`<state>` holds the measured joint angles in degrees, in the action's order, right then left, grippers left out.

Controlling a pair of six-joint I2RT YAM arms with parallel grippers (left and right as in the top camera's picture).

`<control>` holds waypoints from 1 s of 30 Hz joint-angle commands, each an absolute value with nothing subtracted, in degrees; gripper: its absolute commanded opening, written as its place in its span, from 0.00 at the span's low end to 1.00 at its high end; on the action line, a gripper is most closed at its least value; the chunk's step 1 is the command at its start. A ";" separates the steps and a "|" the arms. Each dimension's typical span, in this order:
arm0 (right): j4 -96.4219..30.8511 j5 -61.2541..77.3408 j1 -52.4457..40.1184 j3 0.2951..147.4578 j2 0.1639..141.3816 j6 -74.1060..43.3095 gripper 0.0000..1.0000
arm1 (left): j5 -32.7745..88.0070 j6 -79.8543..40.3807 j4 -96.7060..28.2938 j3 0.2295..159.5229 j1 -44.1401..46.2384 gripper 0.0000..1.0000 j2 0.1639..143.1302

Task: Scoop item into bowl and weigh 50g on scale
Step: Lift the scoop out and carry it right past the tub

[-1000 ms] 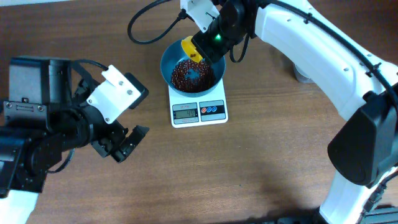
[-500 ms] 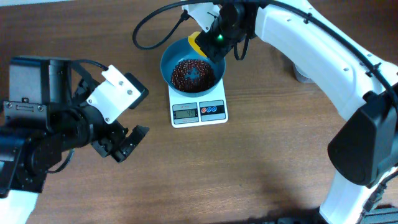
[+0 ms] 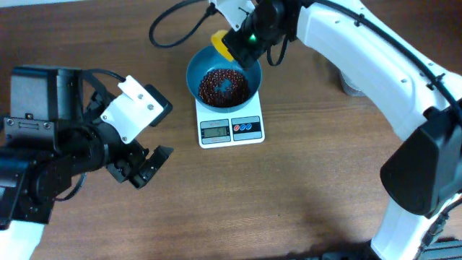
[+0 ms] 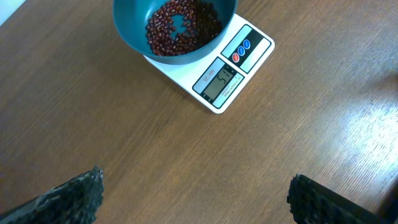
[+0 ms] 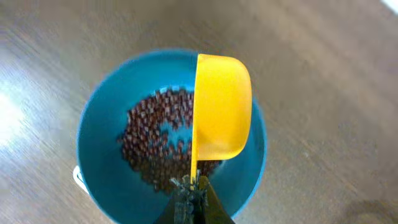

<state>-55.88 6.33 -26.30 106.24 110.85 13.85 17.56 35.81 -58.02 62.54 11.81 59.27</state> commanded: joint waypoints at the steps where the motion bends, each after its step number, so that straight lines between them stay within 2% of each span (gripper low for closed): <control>1: -55.70 7.40 -25.21 111.28 107.94 12.69 0.04 | 17.61 36.51 -58.00 63.59 11.55 0.99 59.29; 10: -54.57 7.51 -20.80 113.49 107.85 9.96 0.04 | 17.61 36.51 -58.00 63.59 11.55 0.99 59.29; 12: -52.10 7.53 -18.92 113.51 107.39 4.82 0.04 | 17.61 36.51 -58.00 63.59 11.55 0.99 59.29; 16: -47.42 11.35 -10.94 113.60 104.73 -5.13 0.04 | 17.61 36.51 -58.00 63.59 11.55 0.99 59.29; 19: -46.24 18.55 -0.64 113.60 100.82 -10.55 0.04 | 17.61 36.51 -58.00 63.59 11.55 0.99 59.29; 23: -56.03 15.51 9.26 113.60 92.05 -14.06 0.04 | 17.61 36.51 -58.00 63.59 11.55 0.99 59.29; 26: -71.31 2.90 11.94 113.58 85.76 -18.22 0.04 | 17.61 36.51 -58.00 63.59 11.55 0.99 59.29; 30: -82.21 -0.71 12.93 113.51 81.01 -23.73 0.04 | 17.61 36.51 -58.00 63.59 11.55 0.99 59.29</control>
